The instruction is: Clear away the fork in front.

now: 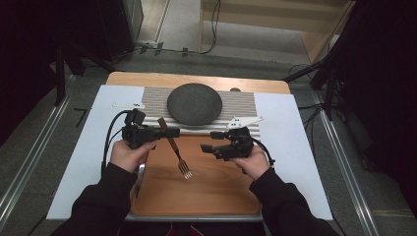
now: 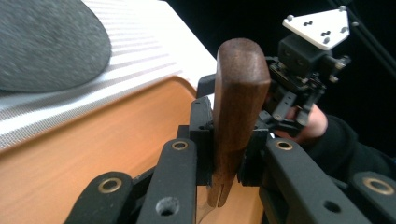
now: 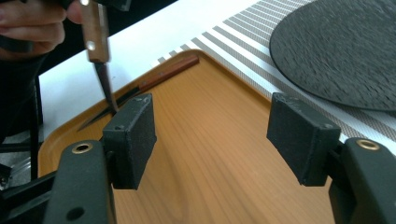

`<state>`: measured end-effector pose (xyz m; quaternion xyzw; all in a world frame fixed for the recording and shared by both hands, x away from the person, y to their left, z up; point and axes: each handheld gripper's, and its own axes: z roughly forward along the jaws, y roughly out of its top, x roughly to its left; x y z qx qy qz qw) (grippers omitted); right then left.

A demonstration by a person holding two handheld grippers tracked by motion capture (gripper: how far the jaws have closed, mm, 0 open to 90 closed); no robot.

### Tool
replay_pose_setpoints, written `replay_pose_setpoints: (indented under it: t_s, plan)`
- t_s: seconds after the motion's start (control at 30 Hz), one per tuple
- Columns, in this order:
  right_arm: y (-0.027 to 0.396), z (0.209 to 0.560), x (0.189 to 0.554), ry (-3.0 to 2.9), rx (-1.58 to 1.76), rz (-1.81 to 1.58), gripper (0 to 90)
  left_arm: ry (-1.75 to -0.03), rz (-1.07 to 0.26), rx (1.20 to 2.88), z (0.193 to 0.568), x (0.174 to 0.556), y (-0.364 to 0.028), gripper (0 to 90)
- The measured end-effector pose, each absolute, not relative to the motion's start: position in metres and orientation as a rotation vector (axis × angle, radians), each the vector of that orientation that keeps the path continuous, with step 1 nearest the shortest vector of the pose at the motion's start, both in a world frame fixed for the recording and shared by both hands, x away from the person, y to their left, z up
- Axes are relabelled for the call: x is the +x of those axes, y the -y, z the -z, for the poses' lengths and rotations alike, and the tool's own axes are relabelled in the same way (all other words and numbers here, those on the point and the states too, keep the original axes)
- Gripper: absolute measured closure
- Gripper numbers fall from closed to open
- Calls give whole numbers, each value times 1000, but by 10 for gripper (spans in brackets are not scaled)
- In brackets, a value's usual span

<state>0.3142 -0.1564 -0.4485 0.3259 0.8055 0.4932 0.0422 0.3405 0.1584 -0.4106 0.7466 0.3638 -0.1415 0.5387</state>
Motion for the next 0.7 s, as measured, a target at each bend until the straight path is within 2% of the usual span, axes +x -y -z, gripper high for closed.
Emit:
replay_pose_setpoints:
  t_s: [0.7]
  plan:
    - [194,465,295,-2501,1026,-1444,249,-867,389,1816,427,323,-174,804]
